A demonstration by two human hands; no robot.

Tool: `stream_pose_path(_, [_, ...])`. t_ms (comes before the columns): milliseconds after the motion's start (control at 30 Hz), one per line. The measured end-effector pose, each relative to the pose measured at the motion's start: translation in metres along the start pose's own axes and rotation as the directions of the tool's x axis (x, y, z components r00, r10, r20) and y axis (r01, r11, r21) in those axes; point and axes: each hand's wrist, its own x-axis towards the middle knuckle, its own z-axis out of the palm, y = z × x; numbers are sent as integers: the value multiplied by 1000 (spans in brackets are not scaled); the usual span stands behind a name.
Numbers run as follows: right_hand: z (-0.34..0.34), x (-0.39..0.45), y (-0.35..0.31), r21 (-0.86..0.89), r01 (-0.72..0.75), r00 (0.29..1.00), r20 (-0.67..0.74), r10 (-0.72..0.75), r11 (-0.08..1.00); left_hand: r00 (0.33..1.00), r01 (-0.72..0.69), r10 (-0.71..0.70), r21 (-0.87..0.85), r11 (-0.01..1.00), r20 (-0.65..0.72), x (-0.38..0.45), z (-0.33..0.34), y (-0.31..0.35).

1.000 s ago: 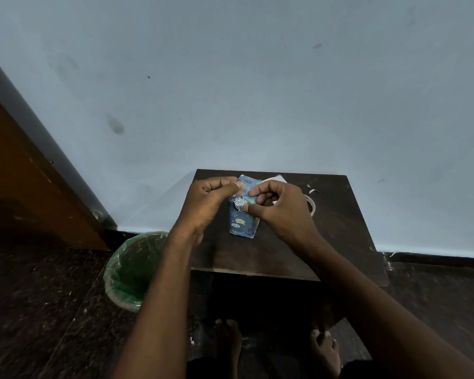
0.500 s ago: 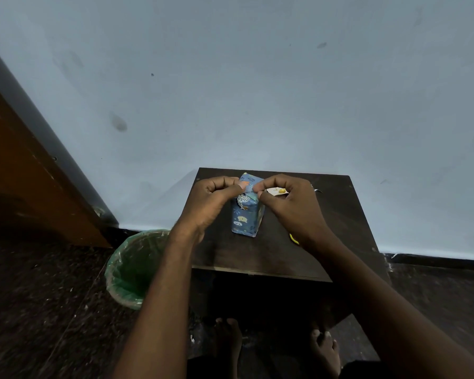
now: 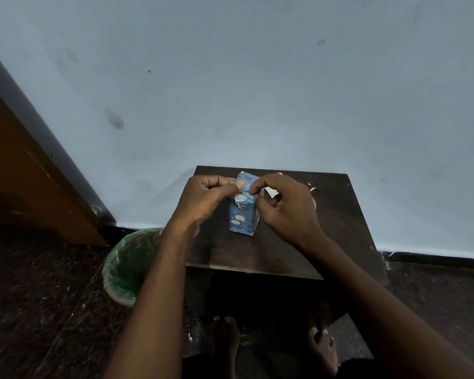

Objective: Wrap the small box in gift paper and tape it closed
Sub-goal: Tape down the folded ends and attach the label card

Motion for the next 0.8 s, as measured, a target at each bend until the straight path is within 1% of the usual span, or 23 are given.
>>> stream_pose_path(133, [2,-1,3,-22,46,999,-7,-46,999,1000,9,-8,-5,1000,16,0,-1,1])
stream_pose_path(433, [3,-4,1,-50,120,992,-39,-122,991,999,-14,11,105,994,36,4,-8,4])
stream_pose_path(567, [4,-6,2,-76,125,992,-13,-127,989,999,-28,24,135,990,35,3,-7,7])
stream_pose_path(667, [4,-7,2,-104,164,986,17,-163,981,999,-40,36,169,985,25,2,-8,7])
stream_pose_path(800, [5,-9,3,-126,193,981,32,-191,973,999,-46,48,248,968,-3,3,-8,8])
